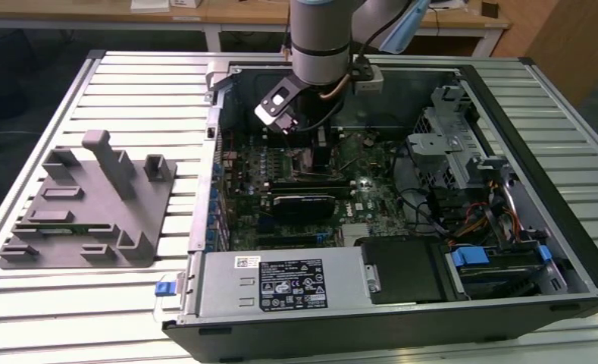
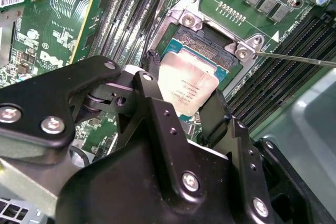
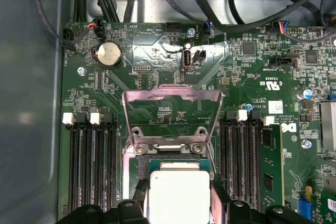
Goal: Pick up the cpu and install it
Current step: 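Place the cpu into insertion slot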
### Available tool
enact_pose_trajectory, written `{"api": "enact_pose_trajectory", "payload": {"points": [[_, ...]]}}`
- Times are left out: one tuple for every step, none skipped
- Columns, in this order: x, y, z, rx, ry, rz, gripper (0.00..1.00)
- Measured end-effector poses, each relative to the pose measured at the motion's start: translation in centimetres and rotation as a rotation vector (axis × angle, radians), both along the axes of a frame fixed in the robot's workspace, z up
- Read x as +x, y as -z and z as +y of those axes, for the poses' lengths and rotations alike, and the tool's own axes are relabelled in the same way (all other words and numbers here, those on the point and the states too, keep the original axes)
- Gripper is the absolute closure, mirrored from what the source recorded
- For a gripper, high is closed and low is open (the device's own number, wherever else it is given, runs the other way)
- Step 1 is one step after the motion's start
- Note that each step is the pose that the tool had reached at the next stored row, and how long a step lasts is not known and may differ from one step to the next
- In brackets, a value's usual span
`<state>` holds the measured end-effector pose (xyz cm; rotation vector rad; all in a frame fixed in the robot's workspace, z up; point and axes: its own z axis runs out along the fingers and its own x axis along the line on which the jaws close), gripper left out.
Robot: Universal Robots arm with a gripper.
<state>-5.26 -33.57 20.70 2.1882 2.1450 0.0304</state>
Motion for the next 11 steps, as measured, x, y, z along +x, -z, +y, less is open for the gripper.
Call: {"api": "enact_pose_trajectory", "payload": {"points": [[0.00, 0.02, 0.00, 0.0001, 0.000, -0.0001, 0.46], [0.00, 0.04, 0.01, 0.0006, 0.000, -0.0002, 0.46], [0.00, 0.07, 0.02, 0.0016, 0.000, -0.0002, 0.46], [0.00, 0.10, 0.02, 0.0029, 0.000, -0.0002, 0.46], [0.00, 0.13, 0.03, 0.0045, 0.000, -0.0001, 0.46], [0.00, 0.16, 0.03, 0.0058, 0.000, -0.0001, 0.46], [0.00, 0.19, 0.04, 0.0066, 0.000, -0.0003, 0.46], [0.00, 0.22, 0.04, 0.0072, 0.000, -0.0002, 0.46], [0.00, 0.26, 0.04, 0.0082, 0.000, -0.0001, 0.46], [0.00, 0.31, 0.03, 0.0100, 0.000, -0.0002, 0.46], [0.00, 0.35, 0.03, 0.0113, 0.000, -0.0002, 0.46]]}}
